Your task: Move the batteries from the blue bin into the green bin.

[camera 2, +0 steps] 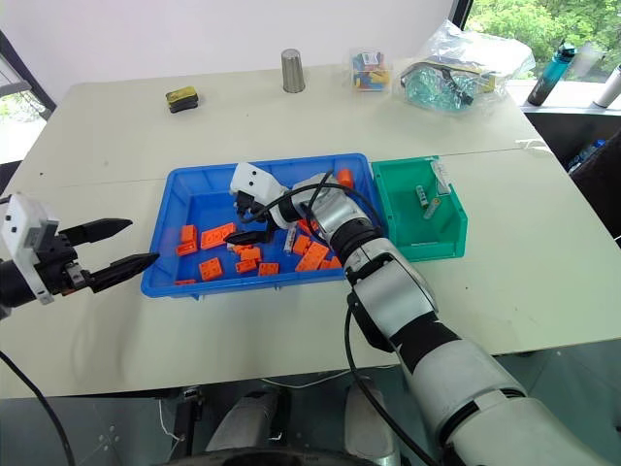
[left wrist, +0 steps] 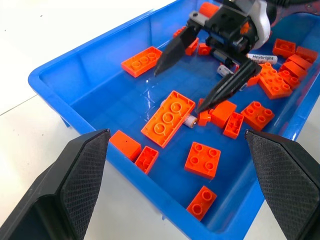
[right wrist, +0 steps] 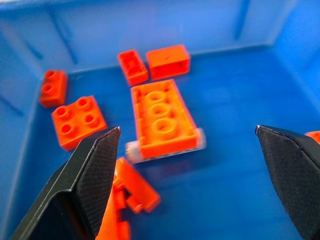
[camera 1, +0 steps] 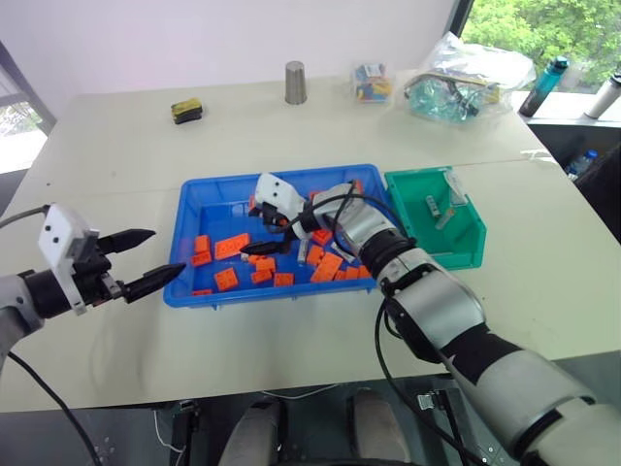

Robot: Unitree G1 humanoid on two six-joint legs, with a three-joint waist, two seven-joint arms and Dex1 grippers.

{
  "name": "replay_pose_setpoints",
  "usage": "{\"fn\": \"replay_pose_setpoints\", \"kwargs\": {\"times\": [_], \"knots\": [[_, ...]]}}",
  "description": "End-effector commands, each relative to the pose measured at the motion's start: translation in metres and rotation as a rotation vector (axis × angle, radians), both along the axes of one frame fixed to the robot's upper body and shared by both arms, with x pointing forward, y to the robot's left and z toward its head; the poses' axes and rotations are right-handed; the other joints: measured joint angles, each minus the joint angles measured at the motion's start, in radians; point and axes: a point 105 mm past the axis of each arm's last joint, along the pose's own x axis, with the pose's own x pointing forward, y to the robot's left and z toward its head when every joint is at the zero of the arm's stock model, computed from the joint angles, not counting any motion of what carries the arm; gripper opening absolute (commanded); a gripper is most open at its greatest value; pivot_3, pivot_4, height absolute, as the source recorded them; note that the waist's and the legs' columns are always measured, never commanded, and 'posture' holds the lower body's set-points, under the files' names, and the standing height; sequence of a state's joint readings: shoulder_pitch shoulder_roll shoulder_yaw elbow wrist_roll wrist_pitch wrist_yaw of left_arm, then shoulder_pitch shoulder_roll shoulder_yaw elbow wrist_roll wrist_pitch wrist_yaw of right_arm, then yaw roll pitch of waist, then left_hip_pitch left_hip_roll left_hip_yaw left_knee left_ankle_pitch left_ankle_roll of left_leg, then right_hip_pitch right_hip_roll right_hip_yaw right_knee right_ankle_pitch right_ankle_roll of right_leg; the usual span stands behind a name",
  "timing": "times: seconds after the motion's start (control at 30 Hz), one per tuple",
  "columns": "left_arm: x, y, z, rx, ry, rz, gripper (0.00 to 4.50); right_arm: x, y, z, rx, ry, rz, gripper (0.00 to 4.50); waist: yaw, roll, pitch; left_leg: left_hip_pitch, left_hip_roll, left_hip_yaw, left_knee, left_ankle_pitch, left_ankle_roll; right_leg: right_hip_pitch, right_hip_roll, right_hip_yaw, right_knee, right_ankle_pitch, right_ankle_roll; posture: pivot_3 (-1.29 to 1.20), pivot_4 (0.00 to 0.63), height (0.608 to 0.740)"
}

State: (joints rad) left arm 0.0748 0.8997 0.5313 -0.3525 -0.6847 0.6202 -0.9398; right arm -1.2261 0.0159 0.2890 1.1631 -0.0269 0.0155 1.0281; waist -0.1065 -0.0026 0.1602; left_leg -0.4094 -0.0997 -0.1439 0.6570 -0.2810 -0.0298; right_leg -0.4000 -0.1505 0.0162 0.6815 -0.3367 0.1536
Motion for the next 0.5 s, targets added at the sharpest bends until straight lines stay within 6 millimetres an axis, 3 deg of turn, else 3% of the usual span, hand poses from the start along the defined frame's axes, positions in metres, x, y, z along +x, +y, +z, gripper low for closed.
{"fn": "replay_pose_setpoints", "kwargs": {"times": [0.03, 0.07, 0.17, 0.5], "knots": [[0.000, -0.002, 0.008, 0.019, -0.047, -0.004, 4.50, 0.000, 0.009, 0.016, 0.032, -0.027, 0.019, 4.43, -0.001, 0.000, 0.000, 0.000, 0.000, 0.000, 0.000, 0.000, 0.000, 0.000, 0.000, 0.000, 0.000, 0.000, 0.000, 0.00, 0.150, 0.727], [0.001, -0.002, 0.008, 0.020, -0.049, -0.004, 4.50, 0.000, 0.009, 0.015, 0.031, -0.026, 0.020, 4.43, -0.001, 0.000, 0.000, 0.000, 0.000, 0.000, 0.000, 0.000, 0.000, 0.000, 0.000, 0.000, 0.000, 0.000, 0.000, 0.00, 0.150, 0.727], [0.003, -0.003, 0.012, 0.022, -0.064, -0.002, 4.50, -0.004, 0.010, 0.012, 0.022, -0.020, 0.042, 3.59, -0.001, 0.000, 0.000, 0.000, 0.000, 0.000, 0.000, 0.000, 0.000, -0.001, 0.000, 0.000, 0.000, 0.000, 0.000, 0.00, 0.150, 0.727], [0.005, -0.004, 0.014, 0.024, -0.076, -0.002, 4.50, -0.008, 0.016, 0.006, 0.011, -0.020, 0.056, 3.59, -0.010, 0.000, 0.000, 0.000, 0.000, 0.000, -0.002, 0.000, 0.000, -0.001, 0.000, 0.000, 0.001, 0.000, 0.000, 0.00, 0.150, 0.727]]}}
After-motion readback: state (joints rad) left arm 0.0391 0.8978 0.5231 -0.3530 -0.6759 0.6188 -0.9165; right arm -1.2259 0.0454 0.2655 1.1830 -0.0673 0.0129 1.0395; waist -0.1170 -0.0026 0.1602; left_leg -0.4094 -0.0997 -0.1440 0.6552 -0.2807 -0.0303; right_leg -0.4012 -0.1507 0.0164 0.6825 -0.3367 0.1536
